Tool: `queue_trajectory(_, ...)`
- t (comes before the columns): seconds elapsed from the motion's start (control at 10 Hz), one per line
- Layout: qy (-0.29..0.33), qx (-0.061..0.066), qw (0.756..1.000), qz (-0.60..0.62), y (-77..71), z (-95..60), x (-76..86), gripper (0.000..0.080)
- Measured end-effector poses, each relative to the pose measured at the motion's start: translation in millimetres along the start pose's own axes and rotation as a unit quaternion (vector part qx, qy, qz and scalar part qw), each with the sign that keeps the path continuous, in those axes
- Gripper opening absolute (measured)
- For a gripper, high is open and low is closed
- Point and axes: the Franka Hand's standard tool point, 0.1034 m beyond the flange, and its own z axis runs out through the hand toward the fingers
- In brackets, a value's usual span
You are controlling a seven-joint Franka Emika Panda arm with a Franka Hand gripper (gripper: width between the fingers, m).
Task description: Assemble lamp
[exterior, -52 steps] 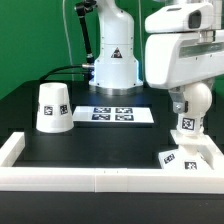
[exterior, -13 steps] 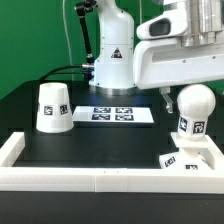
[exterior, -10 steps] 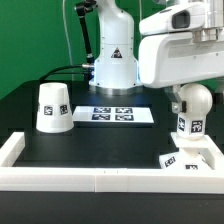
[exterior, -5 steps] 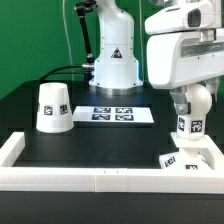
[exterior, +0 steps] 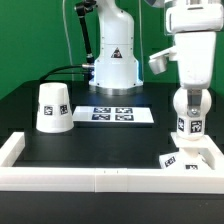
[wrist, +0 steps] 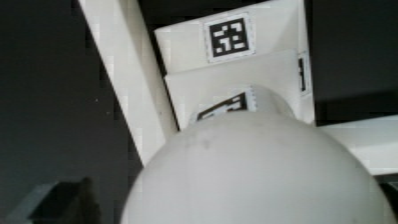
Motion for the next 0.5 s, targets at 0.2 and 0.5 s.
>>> queue_trajectory(0.2,-0.009,-0.002,0.997,-0.078,0.4,0.8,-2.7,0.0699)
queue_trajectory(0.5,-0.011,-0.001,0.996,-0.092,-0.1,1.9,-3.7,0.0699)
